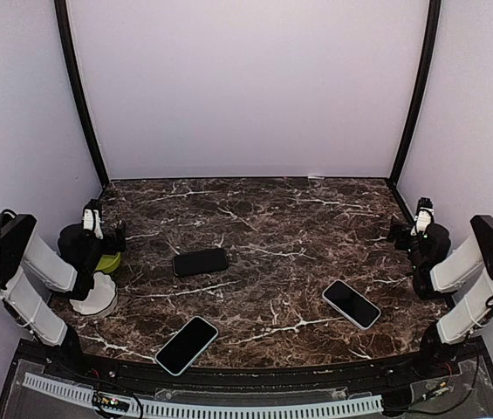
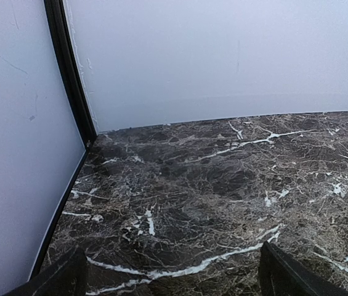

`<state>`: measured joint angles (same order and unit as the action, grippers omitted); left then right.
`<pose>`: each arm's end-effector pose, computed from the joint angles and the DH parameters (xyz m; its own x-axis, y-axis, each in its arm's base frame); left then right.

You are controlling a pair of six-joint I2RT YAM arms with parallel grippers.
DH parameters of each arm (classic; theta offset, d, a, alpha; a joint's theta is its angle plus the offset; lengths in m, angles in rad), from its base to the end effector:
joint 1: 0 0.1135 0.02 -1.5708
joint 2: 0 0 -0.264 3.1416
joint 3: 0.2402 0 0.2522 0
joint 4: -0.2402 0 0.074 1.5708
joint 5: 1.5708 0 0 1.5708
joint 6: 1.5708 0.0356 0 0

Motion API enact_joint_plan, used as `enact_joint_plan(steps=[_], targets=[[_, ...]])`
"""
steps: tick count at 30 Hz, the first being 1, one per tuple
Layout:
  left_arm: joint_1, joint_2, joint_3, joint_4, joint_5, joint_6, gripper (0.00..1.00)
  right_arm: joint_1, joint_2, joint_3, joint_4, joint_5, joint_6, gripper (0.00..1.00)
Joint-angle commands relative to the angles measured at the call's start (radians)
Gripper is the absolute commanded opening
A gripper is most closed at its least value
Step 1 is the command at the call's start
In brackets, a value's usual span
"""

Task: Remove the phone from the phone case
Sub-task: Adjust the phone with the phone case at the center of the board.

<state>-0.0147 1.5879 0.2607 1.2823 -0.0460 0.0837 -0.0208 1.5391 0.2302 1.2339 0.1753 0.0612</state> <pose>0.2513 -0.0021 0.1493 -0.0473 0.0842 -0.9953 -0.0274 0.9960 0.0856 0.2416 -0.0112 0.1481 -0.0629 0.0615 -0.9961 0.1986 0.9789 0.0479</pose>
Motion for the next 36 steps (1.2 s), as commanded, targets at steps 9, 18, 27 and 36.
enact_joint_plan(steps=[9,18,27,36], targets=[[0.005,-0.012,0.005,0.002,-0.009,-0.009,0.99,-0.004,0.003,0.012,0.033,-0.008,0.006,0.99],[0.005,-0.011,0.007,-0.001,-0.010,-0.012,0.99,-0.004,0.004,0.012,0.034,-0.008,0.006,0.99],[0.005,-0.023,0.014,-0.021,-0.027,-0.014,0.99,-0.001,-0.004,0.009,0.041,0.014,0.009,0.99],[-0.002,-0.310,0.219,-0.660,-0.124,-0.133,0.96,0.062,-0.192,0.284,-0.602,0.067,0.011,0.99]])
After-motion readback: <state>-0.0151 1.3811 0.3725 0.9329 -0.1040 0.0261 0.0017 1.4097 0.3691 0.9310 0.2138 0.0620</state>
